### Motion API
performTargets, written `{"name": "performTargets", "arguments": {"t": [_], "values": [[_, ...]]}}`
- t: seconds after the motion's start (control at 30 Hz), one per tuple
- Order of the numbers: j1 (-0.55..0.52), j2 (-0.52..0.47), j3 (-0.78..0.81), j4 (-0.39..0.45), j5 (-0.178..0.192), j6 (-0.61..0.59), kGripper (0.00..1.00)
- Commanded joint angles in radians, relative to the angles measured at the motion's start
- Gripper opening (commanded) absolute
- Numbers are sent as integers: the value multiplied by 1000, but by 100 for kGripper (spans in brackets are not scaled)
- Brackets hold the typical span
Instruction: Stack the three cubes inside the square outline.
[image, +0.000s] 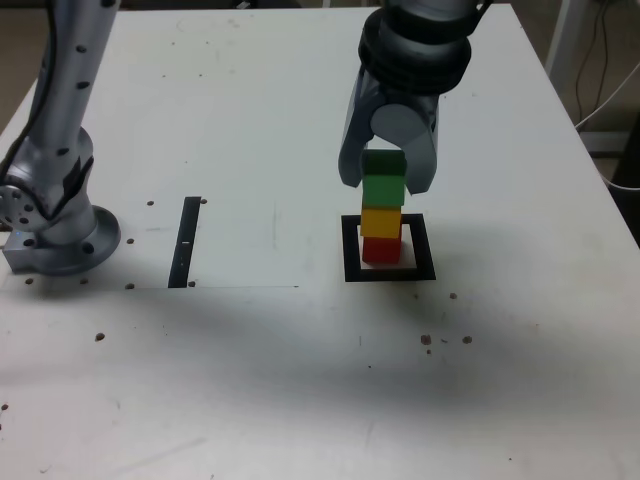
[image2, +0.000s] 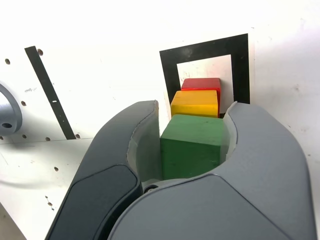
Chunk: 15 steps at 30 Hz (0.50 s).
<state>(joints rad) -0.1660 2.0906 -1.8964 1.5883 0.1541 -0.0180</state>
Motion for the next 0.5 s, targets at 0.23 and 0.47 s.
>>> {"name": "performTargets", "arguments": {"t": [0.23, 0.47], "values": [[5, 17, 7, 8, 0, 3, 41], [11, 19, 15, 6, -4, 18, 93]]}}
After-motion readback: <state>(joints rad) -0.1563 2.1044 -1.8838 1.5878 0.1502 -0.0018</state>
